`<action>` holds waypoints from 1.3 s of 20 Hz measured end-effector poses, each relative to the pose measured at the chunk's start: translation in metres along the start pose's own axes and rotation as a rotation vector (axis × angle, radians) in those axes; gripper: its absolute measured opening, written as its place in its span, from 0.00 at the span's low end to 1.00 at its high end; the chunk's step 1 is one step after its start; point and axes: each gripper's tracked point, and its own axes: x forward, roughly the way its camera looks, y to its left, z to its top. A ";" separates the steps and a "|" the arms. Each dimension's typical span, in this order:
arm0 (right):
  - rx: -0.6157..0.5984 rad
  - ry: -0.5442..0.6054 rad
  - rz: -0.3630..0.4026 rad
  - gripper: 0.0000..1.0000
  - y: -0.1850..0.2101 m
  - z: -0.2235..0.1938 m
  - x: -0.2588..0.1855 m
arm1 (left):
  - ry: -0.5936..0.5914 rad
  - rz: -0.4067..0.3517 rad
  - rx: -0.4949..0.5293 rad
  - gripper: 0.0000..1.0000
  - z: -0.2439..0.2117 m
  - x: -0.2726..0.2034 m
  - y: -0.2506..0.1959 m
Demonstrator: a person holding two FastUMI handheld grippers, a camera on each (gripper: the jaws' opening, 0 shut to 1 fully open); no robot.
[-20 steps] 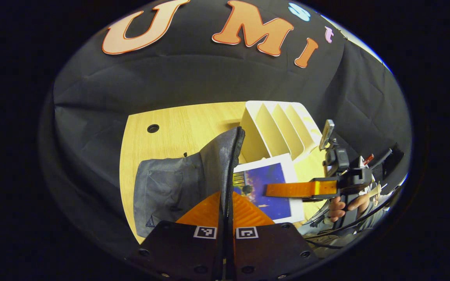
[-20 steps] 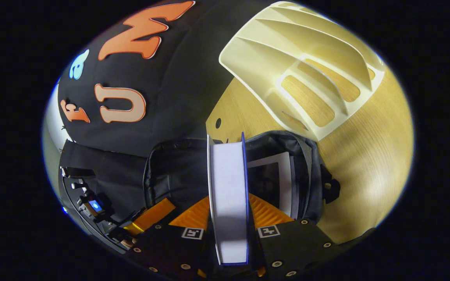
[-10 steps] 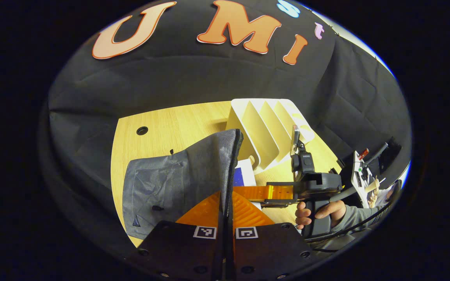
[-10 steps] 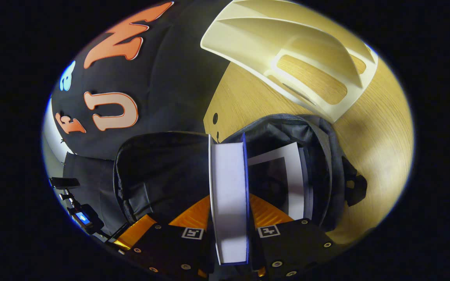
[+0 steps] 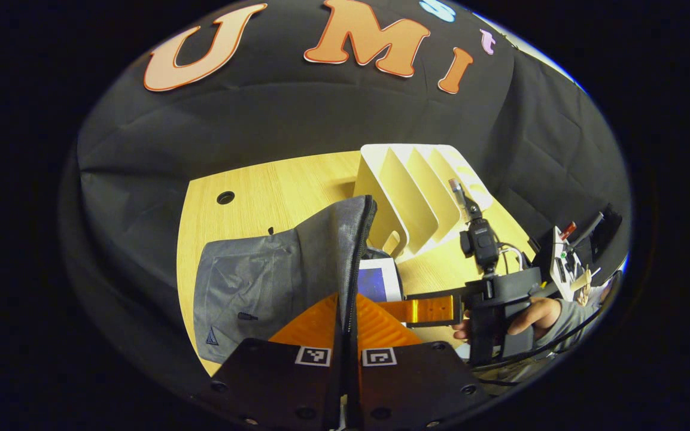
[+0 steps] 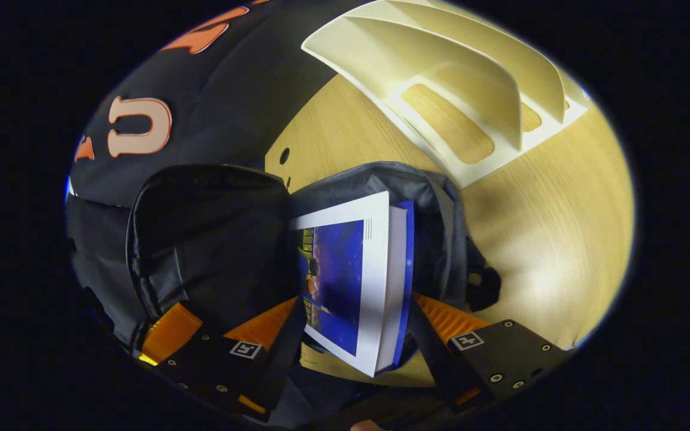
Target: Open the schoolbag, grab two books from the bookshelf and put them into the schoolbag.
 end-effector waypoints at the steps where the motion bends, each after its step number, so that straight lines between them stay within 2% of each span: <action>1: -0.019 -0.016 -0.008 0.98 -0.001 0.003 -0.008 | 0.002 0.001 0.010 0.06 -0.001 0.001 -0.001; 5: -0.023 -0.112 -0.012 0.98 0.001 0.025 -0.050 | 0.007 -0.037 0.023 0.13 -0.005 0.005 -0.016; 7: -0.044 -0.170 -0.028 0.98 -0.004 0.040 -0.074 | 0.009 -0.063 0.009 0.24 -0.008 0.006 -0.026; 8: -0.060 -0.200 -0.037 0.98 -0.008 0.048 -0.086 | 0.014 -0.073 0.005 0.40 -0.012 0.007 -0.030; 10: -0.103 -0.259 -0.044 0.98 -0.016 0.067 -0.107 | 0.024 -0.055 -0.023 0.58 -0.018 0.008 -0.031; 15: -0.179 -0.321 -0.076 0.98 -0.050 0.103 -0.151 | 0.023 0.009 -0.121 0.71 -0.026 0.001 -0.047; 16: -0.198 -0.339 -0.076 0.98 -0.054 0.111 -0.161 | 0.016 0.021 -0.127 0.77 -0.024 -0.002 -0.055; 19: -0.280 -0.405 -0.090 0.98 -0.064 0.136 -0.193 | -0.014 0.064 -0.121 0.82 -0.009 -0.008 -0.078; 22: -0.391 -0.505 -0.095 0.98 -0.061 0.172 -0.229 | -0.094 0.132 -0.115 0.92 0.022 -0.007 -0.099; 26: -0.561 -0.655 -0.113 0.98 -0.052 0.207 -0.283 | -0.297 0.178 -0.127 0.93 0.084 -0.005 -0.139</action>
